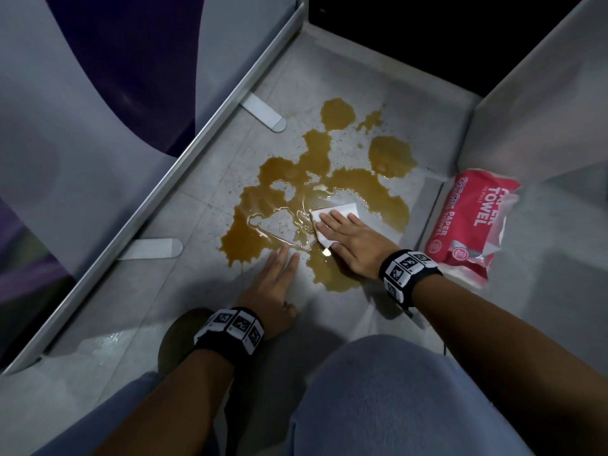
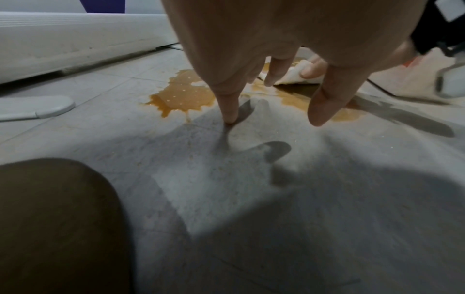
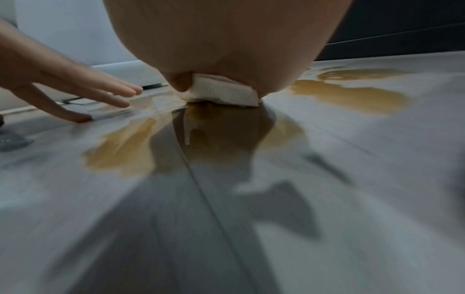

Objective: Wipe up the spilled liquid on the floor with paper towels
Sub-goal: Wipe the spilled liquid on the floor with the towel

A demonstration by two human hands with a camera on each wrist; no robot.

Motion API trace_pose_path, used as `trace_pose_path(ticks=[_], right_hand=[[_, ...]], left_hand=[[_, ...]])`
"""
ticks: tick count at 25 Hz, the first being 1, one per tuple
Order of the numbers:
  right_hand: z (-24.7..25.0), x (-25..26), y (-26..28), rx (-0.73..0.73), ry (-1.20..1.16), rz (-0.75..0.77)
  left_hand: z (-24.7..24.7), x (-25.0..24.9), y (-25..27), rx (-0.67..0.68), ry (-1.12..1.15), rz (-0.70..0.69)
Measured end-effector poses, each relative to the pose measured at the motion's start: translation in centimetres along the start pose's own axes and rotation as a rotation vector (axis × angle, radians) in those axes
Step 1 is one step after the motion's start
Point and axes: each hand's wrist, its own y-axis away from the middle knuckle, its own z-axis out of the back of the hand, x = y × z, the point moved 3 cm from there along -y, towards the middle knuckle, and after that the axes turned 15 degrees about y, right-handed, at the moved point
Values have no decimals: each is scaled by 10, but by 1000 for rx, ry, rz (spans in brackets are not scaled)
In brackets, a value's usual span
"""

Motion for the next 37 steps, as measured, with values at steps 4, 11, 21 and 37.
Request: trace_pose_path(ticks=[4,11,21,37], right_hand=[[-10,-6,43,-31,-62,-167],[-18,20,71,-236,-406,-517],[-20,30,58,-302,39,-727],[-11,62,54,-463,-164,-503]], left_hand=[[-2,0,-1,-1,21,15],[-5,-2,-1,6,21,15],[-6,-1,-3,33,19,52],[-5,-8,-1,26,58,68]])
